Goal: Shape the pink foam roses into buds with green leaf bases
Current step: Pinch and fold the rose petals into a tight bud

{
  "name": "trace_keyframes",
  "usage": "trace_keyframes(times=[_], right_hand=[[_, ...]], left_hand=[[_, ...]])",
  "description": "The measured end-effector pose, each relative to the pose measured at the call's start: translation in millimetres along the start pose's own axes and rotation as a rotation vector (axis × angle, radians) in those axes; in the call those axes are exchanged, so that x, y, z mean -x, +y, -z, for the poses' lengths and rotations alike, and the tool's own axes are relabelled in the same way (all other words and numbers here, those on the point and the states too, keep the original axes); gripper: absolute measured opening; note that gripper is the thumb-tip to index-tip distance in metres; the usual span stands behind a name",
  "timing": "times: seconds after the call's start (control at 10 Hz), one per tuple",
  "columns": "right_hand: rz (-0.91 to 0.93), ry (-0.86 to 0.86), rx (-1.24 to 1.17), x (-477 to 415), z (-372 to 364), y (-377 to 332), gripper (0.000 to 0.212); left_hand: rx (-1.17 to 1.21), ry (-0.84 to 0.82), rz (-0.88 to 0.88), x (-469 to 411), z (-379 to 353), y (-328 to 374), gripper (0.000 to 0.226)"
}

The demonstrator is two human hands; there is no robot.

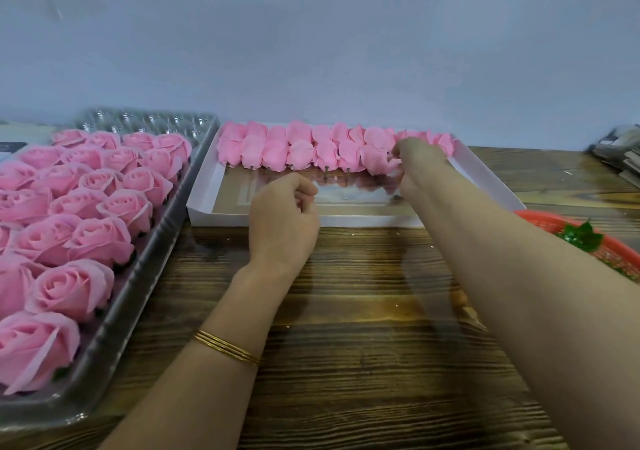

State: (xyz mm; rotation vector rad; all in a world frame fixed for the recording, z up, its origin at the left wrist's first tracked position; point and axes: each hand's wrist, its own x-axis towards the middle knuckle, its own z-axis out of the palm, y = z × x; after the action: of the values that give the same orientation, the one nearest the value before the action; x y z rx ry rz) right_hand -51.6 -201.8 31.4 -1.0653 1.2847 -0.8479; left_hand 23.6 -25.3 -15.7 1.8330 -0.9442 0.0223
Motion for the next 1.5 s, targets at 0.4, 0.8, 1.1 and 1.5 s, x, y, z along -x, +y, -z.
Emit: trace_keyframes(times=[0.4, 0.8, 1.1, 1.5], right_hand=[[0.050, -0.012, 0.535, -32.1, -19.8, 12.9, 0.021], [0.122, -0.023, 0.674, -41.9, -29.9, 14.6, 0.015], [0.023, -0.017, 0.471, -35.3, -17.2, 16.4, 0.035], [0.365, -0.078, 0.207, 44.4, -6.0, 5.2, 0.014]], left_hand=[[0.011, 0.027, -0.021, 3.5, -0.7, -1.5, 0.027], [0.023, 0.046, -0.017, 3.4, -2.6, -4.3, 0.028], [0.044, 0.043, -0.019, 2.9, -2.4, -5.3, 0.027], [0.192, 0.040, -0.007, 1.3, -0.6, 1.3, 0.029]])
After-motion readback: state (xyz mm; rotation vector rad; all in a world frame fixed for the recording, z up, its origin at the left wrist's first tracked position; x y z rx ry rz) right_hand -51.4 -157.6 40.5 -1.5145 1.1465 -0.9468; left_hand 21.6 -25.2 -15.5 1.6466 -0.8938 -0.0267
